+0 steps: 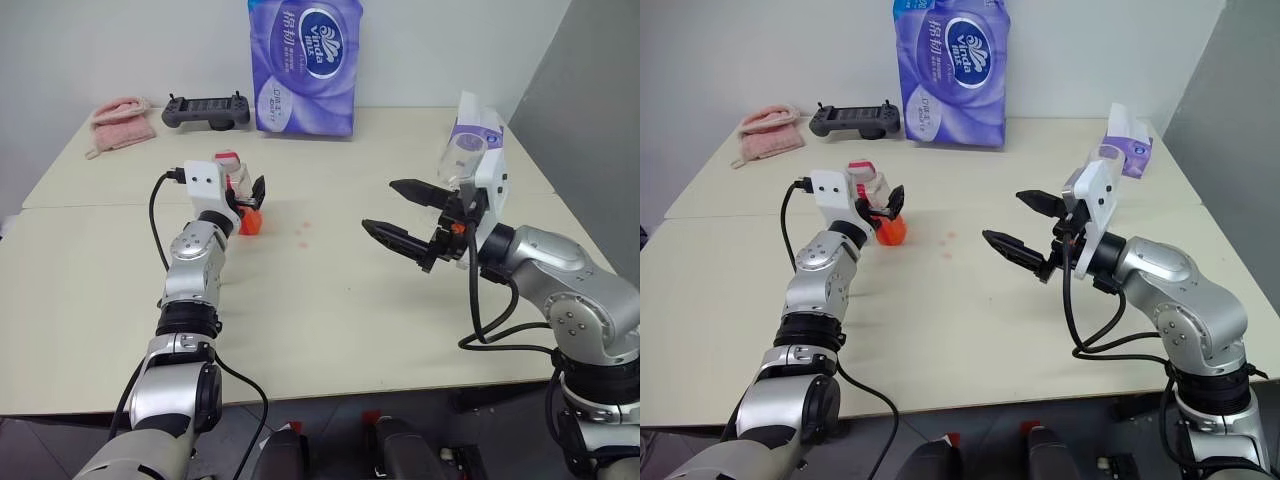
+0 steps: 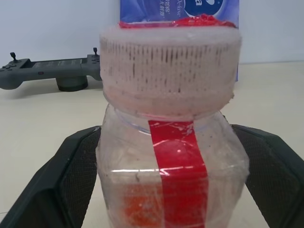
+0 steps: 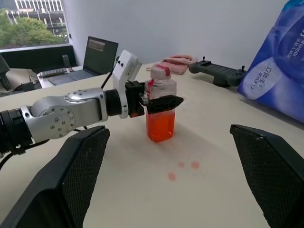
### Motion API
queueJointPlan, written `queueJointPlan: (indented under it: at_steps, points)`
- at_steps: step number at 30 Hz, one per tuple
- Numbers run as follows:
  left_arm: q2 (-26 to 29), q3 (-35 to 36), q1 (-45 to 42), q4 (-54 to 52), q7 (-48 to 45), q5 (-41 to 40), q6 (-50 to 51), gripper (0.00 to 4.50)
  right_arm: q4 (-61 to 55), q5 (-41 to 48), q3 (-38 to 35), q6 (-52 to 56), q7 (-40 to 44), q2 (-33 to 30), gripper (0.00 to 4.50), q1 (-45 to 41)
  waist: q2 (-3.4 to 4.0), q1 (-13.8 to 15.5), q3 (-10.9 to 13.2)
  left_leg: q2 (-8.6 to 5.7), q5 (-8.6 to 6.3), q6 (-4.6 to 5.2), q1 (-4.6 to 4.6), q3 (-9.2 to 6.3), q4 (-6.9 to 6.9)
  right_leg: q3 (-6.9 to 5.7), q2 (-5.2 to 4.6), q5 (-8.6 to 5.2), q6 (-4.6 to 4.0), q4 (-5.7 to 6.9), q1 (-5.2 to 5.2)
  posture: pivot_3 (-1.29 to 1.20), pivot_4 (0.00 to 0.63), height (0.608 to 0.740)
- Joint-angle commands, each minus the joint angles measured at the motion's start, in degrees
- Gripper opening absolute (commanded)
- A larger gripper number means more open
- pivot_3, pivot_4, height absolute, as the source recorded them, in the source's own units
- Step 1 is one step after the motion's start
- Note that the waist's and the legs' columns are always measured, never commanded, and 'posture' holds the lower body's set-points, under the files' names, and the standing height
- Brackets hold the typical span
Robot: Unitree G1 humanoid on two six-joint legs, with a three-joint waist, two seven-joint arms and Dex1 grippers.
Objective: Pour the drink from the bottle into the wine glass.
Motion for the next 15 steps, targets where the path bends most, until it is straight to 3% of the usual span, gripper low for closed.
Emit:
queueJointPlan:
  at_steps: [1,15]
  points:
    - [0.49,0.20,-1.88,-0.54,-0.15,0.06,-1.59,4.49,0.59,-2.42,0.14,-5.05,1.92,0.53,4.50,-0.08,0.00,0.00,0.00,0.00,0.00,0.00,0.00,0.00,0.00,0.00,0.00,0.00,0.00,0.00,0.00,0.00,0.150,0.740]
    - [0.29,0.01,-2.34,-0.44,0.07,0.17,-1.59,4.49,2.68,-4.12,1.38,-7.76,3.62,2.42,4.50,-0.27,0.00,0.01,0.00,0.00,0.01,-0.01,-0.01,-0.03,0.03,-0.03,-0.01,0.00,0.00,0.03,0.00,0.00,0.150,0.740]
